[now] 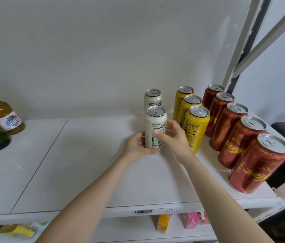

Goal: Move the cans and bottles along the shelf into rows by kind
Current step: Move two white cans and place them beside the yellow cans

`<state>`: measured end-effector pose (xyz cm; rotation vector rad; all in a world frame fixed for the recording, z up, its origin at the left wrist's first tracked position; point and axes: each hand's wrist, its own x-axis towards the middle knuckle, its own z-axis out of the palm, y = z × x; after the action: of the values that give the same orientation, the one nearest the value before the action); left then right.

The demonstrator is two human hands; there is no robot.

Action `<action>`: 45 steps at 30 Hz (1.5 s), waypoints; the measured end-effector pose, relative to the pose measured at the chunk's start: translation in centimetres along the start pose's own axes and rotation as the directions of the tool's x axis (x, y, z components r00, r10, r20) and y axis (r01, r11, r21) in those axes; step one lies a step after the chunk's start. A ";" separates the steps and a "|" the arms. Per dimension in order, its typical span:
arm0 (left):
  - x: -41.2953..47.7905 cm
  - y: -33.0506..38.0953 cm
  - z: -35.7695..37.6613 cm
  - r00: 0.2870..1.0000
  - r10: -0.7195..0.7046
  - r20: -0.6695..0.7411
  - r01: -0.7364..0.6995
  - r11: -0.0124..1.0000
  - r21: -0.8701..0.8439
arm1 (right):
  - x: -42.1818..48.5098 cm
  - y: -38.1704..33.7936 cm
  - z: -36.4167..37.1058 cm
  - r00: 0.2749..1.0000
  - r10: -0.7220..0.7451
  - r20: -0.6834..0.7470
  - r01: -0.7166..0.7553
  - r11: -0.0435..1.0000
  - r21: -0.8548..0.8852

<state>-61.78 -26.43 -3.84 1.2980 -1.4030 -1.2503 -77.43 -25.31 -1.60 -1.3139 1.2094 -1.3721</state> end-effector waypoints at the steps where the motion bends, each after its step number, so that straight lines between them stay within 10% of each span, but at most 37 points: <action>1: 0.3 0.0 0.0 1.000 -0.007 0.001 0.007 1.000 -0.003 | 0.3 0.1 0.1 1.000 0.001 -0.006 -0.001 1.000 0.007; 32: 4.3 0.0 -0.5 1.000 -0.006 -0.001 0.006 0.998 0.070 | 3.7 0.9 0.6 0.998 0.030 -0.050 -0.029 0.999 0.021; 45: 1.0 -0.1 -3.2 0.971 0.240 -0.009 -0.185 0.771 0.609 | -0.1 -0.1 1.7 0.957 -0.095 -0.274 -0.044 0.886 -0.462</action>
<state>-58.71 -27.78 -3.49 1.5257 -1.9165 -0.5841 -75.68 -25.31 -1.60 -1.4860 1.8146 -1.3767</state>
